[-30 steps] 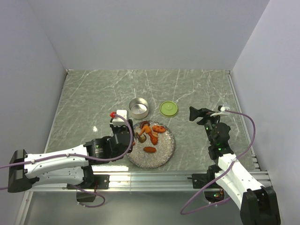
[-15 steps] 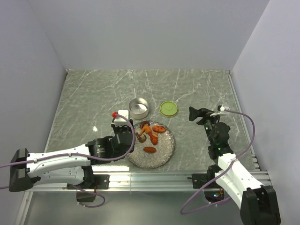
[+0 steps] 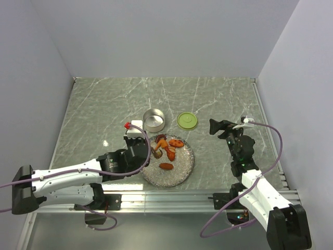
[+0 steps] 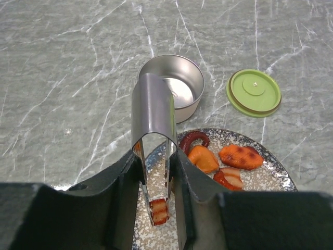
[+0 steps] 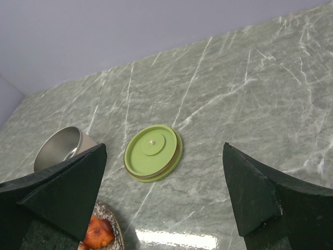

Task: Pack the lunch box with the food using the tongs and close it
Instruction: Pick up the food using the clamp, then place the food into the lunch box

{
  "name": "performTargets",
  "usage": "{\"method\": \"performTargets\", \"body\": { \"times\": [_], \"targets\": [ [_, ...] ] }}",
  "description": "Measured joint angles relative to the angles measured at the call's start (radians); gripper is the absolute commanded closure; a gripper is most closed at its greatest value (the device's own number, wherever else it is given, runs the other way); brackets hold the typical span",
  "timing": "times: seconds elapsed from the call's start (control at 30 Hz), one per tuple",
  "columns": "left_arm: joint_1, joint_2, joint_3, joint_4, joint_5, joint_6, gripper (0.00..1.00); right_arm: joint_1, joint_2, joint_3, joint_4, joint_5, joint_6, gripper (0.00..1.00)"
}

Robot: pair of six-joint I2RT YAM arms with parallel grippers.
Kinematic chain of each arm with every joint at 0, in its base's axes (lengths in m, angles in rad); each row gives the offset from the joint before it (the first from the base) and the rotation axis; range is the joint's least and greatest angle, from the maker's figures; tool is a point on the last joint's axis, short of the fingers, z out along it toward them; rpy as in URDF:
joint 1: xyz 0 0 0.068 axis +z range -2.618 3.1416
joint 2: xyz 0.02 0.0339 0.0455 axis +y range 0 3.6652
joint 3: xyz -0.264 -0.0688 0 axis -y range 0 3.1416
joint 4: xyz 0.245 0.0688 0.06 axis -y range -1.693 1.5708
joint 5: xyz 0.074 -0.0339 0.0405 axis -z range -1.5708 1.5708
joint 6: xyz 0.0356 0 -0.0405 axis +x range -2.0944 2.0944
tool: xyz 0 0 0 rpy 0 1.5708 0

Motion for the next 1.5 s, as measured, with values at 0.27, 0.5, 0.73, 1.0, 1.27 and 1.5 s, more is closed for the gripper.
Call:
{"method": "performTargets", "body": {
  "times": [0.27,0.5,0.73,1.0,1.27,1.5],
  "targets": [
    [0.053,0.011,0.000,0.062,0.053,0.071,0.85,0.000,0.000,0.000,0.000,0.000,0.000,0.02],
    [0.122,0.010,0.002,0.158,0.121,0.172,0.86,0.000,0.001,0.000,0.000,0.000,0.000,0.02],
    [0.206,0.020,0.071,0.245,0.212,0.284,0.86,0.000,0.005,0.000,0.000,0.000,0.000,0.02],
    [0.315,0.148,0.233,0.348,0.329,0.395,0.86,0.000,0.005,0.000,0.000,0.000,0.000,0.02],
    [0.442,0.267,0.292,0.414,0.456,0.450,0.84,0.000,0.005,0.000,0.001,0.000,0.000,0.02],
    [0.515,0.372,0.333,0.453,0.566,0.465,0.81,0.000,0.006,0.000,0.002,0.000,0.000,0.02]
  ]
}}
